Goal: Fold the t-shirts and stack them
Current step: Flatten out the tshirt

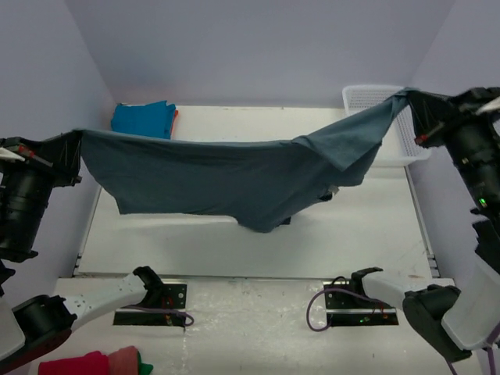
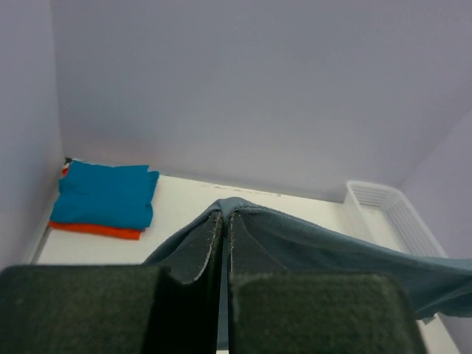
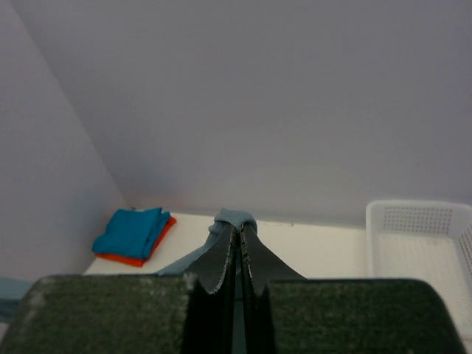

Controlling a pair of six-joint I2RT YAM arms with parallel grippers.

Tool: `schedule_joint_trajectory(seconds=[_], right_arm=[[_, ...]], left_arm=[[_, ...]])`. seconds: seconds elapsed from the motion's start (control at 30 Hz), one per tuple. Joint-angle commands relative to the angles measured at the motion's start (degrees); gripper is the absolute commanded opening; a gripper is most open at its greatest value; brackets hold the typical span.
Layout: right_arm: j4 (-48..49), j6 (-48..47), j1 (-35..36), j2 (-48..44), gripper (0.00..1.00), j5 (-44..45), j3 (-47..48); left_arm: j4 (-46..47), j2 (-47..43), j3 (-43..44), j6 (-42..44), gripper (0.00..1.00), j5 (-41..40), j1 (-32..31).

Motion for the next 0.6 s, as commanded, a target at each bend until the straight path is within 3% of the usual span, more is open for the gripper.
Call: schedule_joint_trajectory(seconds=[0.0, 0.13, 0.27, 0.33, 0.57], right_arm=[[1.83, 0.27, -0.05, -5.03, 0.00, -4.67, 6.12], [2.78, 1.33, -0.05, -7.93, 0.00, -8.55, 5.45], [5.51, 2.12, -0.05, -6.98, 0.00, -10.57, 1.58], [5.25, 2.03, -0.13, -2.17, 0.00, -11.62, 0.53], [14.72, 4.40, 0.04, 10.42, 0.00, -14.08, -19.05]], left_arm=[[2.23, -1.89, 0.82, 2.43, 0.00, 9.89, 0.46], [6.71, -3.74, -2.50, 3.66, 0.00, 12.89, 0.46], [5.58, -0.07, -7.60, 3.67, 0.00, 4.12, 0.37], [7.23, 1.00, -15.12, 2.88, 0.00, -1.31, 0.37], [16.29, 8.88, -37.03, -3.61, 0.00, -3.21, 2.46]])
